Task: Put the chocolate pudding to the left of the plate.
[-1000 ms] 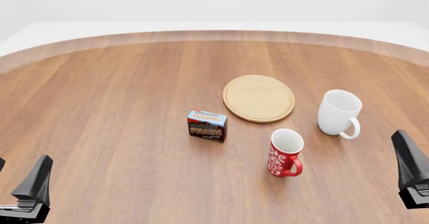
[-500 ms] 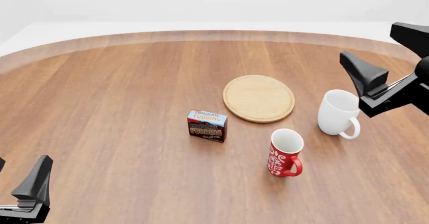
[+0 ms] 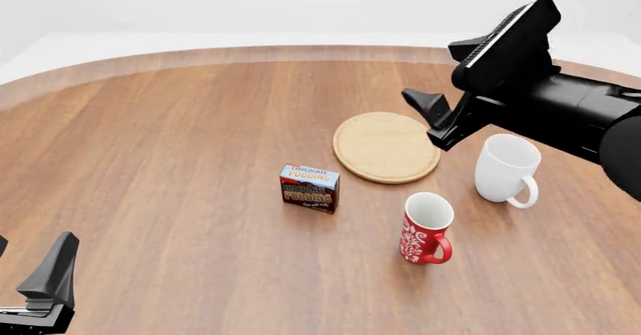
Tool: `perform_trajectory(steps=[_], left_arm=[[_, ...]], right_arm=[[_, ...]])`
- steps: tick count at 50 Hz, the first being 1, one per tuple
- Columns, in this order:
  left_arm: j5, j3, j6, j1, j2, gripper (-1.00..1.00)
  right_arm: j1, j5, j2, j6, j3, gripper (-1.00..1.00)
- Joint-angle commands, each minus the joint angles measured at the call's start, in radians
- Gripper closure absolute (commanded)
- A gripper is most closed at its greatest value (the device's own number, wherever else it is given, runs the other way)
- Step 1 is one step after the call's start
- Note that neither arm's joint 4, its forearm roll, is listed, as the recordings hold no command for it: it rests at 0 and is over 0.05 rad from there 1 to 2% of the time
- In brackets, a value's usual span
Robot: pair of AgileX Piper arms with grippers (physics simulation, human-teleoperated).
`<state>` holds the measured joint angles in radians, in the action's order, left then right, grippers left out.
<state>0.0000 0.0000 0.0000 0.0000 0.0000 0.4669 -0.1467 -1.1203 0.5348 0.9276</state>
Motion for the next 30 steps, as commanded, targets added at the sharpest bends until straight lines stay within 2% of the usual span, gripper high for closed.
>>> perform_trajectory(steps=[1, 7, 30], left_arm=[[0.0, 0.0, 0.0, 0.0, 0.0, -1.0], [0.0, 0.0, 0.0, 0.0, 0.0, -1.0], [0.0, 0.0, 0.0, 0.0, 0.0, -1.0]], right_arm=[[0.048, -0.013, -0.122, 0.025, 0.013, -1.0], [0.097, -0.023, -0.16, 0.023, -0.004, -1.0], [0.178, 0.026, -0.299, 0.012, -0.011, -1.0]])
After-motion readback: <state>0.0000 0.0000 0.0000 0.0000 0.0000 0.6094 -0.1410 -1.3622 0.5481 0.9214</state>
